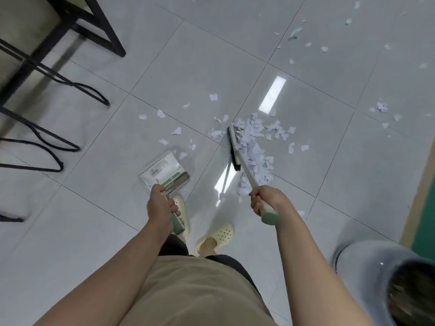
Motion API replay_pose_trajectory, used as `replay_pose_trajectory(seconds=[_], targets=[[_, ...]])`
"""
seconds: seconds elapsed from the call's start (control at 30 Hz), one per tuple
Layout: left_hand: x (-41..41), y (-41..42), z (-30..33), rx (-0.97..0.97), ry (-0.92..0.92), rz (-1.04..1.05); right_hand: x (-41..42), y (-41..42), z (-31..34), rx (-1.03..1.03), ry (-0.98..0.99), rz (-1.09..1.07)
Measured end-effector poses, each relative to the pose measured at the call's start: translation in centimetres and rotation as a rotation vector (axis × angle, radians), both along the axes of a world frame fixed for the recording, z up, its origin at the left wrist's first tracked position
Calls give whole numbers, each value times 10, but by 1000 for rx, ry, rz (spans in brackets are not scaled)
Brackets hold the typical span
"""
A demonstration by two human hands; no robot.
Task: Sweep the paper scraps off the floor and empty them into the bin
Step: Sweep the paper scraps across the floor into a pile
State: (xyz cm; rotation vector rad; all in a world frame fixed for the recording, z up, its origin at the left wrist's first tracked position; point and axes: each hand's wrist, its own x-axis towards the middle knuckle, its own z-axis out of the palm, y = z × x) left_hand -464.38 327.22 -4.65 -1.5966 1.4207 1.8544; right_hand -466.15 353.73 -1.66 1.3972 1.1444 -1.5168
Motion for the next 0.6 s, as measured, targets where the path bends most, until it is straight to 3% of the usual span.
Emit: replay_pose_trajectory(seconds=[0.1,0.2,0.47,0.6], targets=[[-29,-1,4,9,8,-73,-14,-46,2,203,149,129],[-65,-15,8,51,-8,-114,-30,-88,12,227,199,76],[-138,-50,25,78,23,-161,-101,-134,46,67,222,-69],[-160,-73,37,36,34,-65,-128,-162,47,-113,132,-109]])
